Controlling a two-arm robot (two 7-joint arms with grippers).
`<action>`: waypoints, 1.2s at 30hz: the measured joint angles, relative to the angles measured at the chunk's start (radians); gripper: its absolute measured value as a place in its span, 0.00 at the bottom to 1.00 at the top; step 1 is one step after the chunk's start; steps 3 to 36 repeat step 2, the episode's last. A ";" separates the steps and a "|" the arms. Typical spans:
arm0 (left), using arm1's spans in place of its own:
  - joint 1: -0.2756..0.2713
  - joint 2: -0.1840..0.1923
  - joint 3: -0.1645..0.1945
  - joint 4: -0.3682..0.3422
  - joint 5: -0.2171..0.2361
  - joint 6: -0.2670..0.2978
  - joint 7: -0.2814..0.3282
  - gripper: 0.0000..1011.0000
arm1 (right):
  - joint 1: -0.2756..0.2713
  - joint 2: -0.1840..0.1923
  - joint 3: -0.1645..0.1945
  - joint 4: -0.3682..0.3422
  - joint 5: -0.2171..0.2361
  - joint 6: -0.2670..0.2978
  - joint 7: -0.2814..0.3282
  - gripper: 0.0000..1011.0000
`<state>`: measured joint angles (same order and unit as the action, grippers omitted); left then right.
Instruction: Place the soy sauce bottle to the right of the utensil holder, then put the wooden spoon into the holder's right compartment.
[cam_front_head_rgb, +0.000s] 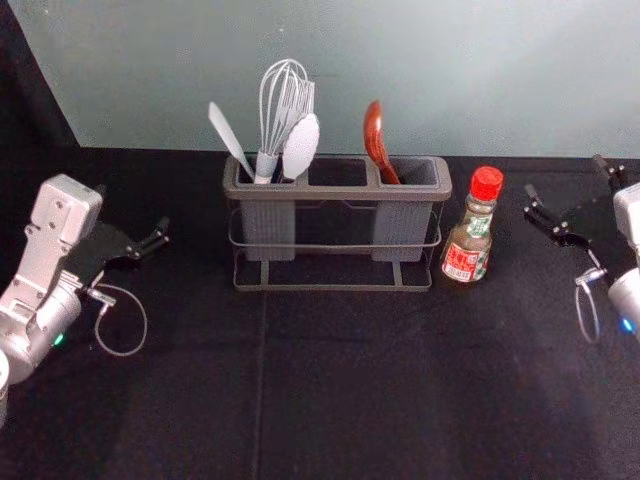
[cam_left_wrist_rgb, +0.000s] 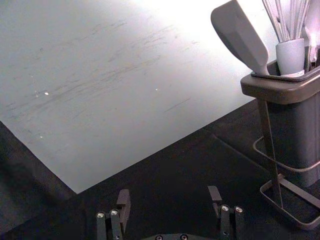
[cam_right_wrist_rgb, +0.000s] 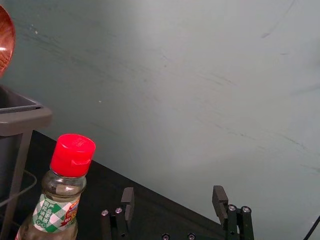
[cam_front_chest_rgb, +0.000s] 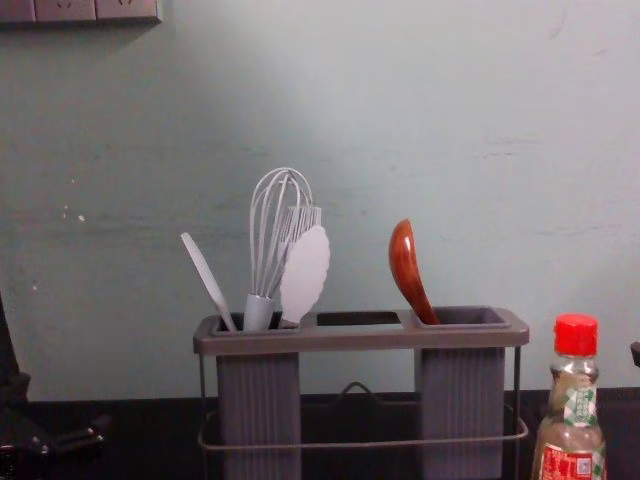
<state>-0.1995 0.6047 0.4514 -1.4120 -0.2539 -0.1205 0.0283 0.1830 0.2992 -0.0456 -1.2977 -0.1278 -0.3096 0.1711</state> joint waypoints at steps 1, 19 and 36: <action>0.000 0.000 0.000 0.000 0.000 0.000 0.000 1.00 | 0.000 0.000 0.000 0.000 0.000 0.000 0.000 0.99; 0.000 0.000 0.000 0.000 0.000 0.000 0.000 1.00 | 0.000 0.000 0.000 0.000 0.000 0.000 0.000 0.99; 0.000 0.000 0.000 0.000 0.000 0.000 0.000 1.00 | 0.000 0.000 0.000 0.000 0.000 0.000 0.000 0.99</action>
